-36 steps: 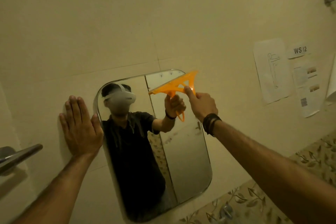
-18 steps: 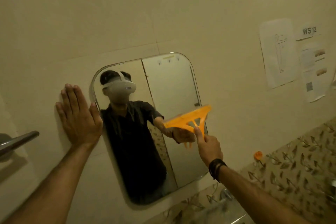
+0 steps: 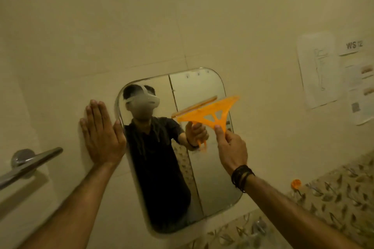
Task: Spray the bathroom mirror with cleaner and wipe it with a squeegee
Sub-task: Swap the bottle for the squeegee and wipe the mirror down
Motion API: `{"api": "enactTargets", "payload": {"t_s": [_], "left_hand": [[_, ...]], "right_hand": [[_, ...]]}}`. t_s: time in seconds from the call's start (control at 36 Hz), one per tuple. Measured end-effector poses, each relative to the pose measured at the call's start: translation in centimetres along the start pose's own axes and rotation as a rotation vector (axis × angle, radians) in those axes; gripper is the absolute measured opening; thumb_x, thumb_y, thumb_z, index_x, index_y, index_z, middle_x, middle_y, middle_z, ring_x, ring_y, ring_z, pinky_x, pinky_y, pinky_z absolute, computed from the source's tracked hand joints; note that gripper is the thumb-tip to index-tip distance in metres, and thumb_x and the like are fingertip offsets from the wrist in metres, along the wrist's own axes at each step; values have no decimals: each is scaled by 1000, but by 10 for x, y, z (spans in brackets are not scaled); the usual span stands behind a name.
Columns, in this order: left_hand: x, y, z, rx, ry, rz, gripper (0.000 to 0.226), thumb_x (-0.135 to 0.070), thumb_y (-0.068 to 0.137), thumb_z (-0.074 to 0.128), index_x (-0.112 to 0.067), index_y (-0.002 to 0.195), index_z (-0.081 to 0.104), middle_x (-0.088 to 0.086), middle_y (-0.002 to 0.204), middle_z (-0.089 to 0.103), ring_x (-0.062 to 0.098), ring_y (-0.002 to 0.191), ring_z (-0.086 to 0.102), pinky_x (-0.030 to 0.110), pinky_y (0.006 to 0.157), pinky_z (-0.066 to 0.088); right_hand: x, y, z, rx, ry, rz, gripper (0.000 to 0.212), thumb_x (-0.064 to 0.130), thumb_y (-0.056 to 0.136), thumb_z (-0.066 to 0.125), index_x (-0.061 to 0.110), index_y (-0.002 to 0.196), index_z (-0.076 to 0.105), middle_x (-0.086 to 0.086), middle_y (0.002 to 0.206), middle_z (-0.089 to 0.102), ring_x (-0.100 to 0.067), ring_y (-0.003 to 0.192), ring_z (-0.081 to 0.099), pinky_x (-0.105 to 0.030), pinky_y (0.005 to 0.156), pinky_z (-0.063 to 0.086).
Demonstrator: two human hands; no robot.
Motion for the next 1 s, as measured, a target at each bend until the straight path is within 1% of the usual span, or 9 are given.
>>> {"api": "enactTargets", "payload": {"t_s": [0.11,0.22,0.28,0.47,0.58,0.67,0.78,0.89,1.0], "left_hand": [[1,0,0,2,6,-6,70,-37,104,24,-7,164,6,12,173,5,28,161,5,48,130,2],[1,-1,1,3,15,-4,70,-37,104,24,-7,164,7,12,173,6,27,161,5,47,130,2],[2,-1,0,10,22,3,70,-39,104,21,-8,165,5,11,173,3,25,161,3,47,130,2],[7,-9,2,20,31,16,70,-40,105,21,-10,165,3,8,174,-1,22,161,-1,49,131,5],[9,-17,2,31,11,27,70,-43,106,18,-10,165,1,7,174,-3,21,161,-3,49,131,4],[10,-18,3,16,23,26,70,-42,105,19,-8,164,4,9,173,2,24,161,2,50,130,7],[9,-18,3,21,15,23,69,-41,106,21,-9,164,4,10,173,3,24,161,2,50,130,6],[11,-19,3,14,5,25,68,-40,107,20,-8,165,8,10,174,4,24,161,3,50,130,7],[9,-19,3,3,-3,28,66,-39,106,17,-10,165,9,9,174,3,23,161,2,48,130,4]], "right_hand": [[62,18,21,92,-19,-153,48,51,99,40,25,59,46,8,53,45,-9,50,40,-29,50,30],[89,23,52,203,-49,-183,54,58,98,35,17,74,62,-6,72,68,-22,64,61,-37,56,48],[87,23,66,256,-77,-156,56,61,97,33,18,83,67,-2,78,70,-20,71,65,-36,64,53],[24,1,90,327,3,-41,50,66,93,33,28,98,66,9,81,69,-8,75,64,-33,68,55],[-23,-35,85,349,27,15,57,72,89,31,26,84,65,7,65,65,-6,57,59,-30,54,45],[-45,-62,79,341,34,74,62,72,83,31,18,69,60,8,52,53,-3,46,47,-28,53,37],[-58,-80,72,337,-2,105,58,67,83,32,19,66,60,8,52,54,0,45,48,-22,50,33],[-47,-81,66,243,-15,41,56,69,82,30,22,57,49,10,46,46,-4,43,43,-22,49,28],[-18,-75,67,162,37,-41,46,60,89,37,28,60,53,10,48,46,-4,44,44,-21,48,28]]}}
Point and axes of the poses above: each hand's wrist, its own y-axis towards the middle knuckle, its own z-axis out of the palm, x = y × z, the point moved 3 cm from there along y, towards the middle knuckle
